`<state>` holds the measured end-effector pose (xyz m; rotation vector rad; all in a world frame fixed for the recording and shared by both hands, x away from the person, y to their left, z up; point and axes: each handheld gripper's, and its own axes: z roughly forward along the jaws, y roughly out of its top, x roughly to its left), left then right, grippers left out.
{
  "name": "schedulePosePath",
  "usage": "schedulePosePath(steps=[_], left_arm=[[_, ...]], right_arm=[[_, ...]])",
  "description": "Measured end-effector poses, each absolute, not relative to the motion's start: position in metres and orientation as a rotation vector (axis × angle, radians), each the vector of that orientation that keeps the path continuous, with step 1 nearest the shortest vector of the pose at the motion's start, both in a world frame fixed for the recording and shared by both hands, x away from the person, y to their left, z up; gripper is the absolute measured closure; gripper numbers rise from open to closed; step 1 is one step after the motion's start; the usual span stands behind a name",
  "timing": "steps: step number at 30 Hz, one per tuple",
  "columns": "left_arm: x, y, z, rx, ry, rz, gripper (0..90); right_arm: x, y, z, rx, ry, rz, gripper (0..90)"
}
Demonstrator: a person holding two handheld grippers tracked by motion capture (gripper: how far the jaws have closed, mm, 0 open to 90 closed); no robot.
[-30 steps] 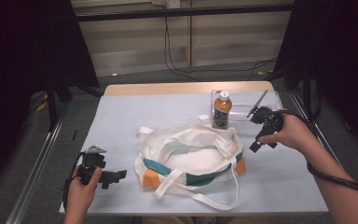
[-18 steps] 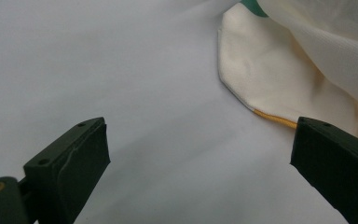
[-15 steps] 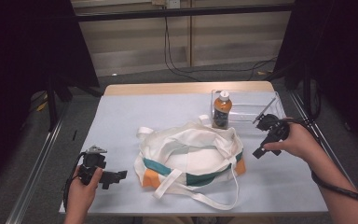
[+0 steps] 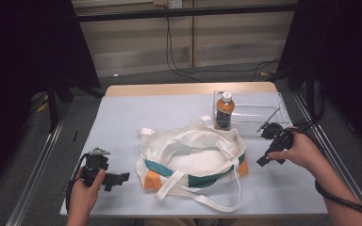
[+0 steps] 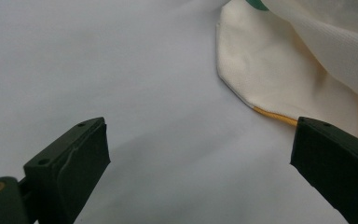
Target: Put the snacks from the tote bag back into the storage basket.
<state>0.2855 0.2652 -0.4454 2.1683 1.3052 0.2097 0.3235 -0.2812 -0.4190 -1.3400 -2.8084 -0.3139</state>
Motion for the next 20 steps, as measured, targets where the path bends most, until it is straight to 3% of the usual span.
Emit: schedulePosePath(steps=[20], left_arm=[[0.288,0.264,-0.452,2.202,1.293,0.194,4.9]], right_arm=[[0.31,-0.278,-0.432,-1.368,-2.796,-0.469,11.8]])
